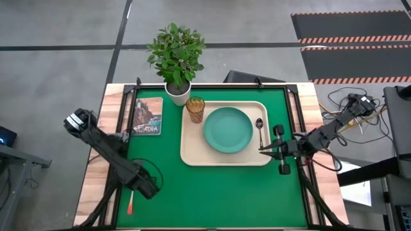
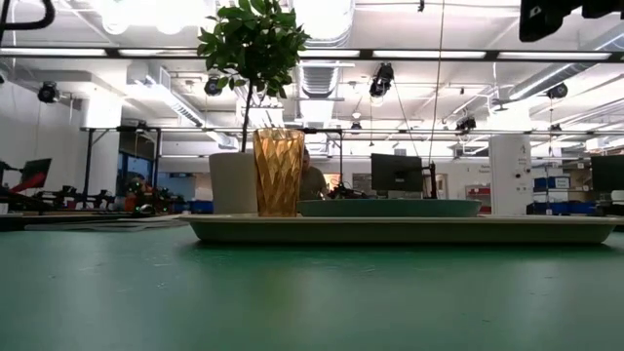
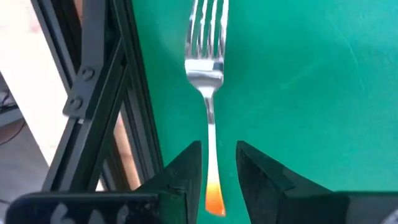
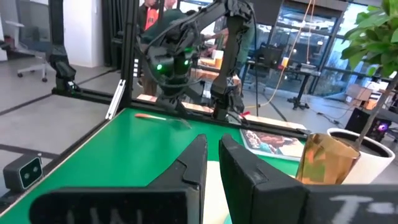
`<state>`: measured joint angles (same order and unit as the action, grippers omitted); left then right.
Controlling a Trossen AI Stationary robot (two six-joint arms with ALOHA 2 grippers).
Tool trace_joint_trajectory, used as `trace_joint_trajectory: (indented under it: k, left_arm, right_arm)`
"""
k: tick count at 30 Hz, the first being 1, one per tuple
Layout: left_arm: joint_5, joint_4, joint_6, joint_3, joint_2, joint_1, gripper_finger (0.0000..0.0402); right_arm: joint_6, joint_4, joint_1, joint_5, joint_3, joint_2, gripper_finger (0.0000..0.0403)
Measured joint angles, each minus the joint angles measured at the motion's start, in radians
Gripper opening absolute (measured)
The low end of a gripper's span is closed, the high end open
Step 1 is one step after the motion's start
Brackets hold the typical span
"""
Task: Pick and place plate/cup/fork/spoon on tray
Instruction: Put the orange fork on the white serving tray beside the blue plate
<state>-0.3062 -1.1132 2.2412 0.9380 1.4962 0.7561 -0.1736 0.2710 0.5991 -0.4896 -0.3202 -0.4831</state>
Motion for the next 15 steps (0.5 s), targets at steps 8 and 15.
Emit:
trace_joint_trajectory:
  k: [8, 15]
  left_arm:
    - [0.014, 0.005, 0.002, -0.012, 0.064, 0.012, 0.0081]
    - [0.050, 0.006, -0.003, -0.024, 0.125, 0.012, 0.0081]
  right_arm:
    - [-0.022, -0.003, 0.000, 0.000, 0.000, -0.002, 0.0031]
    - [-0.022, -0.002, 0.000, 0.000, 0.000, -0.002, 0.0031]
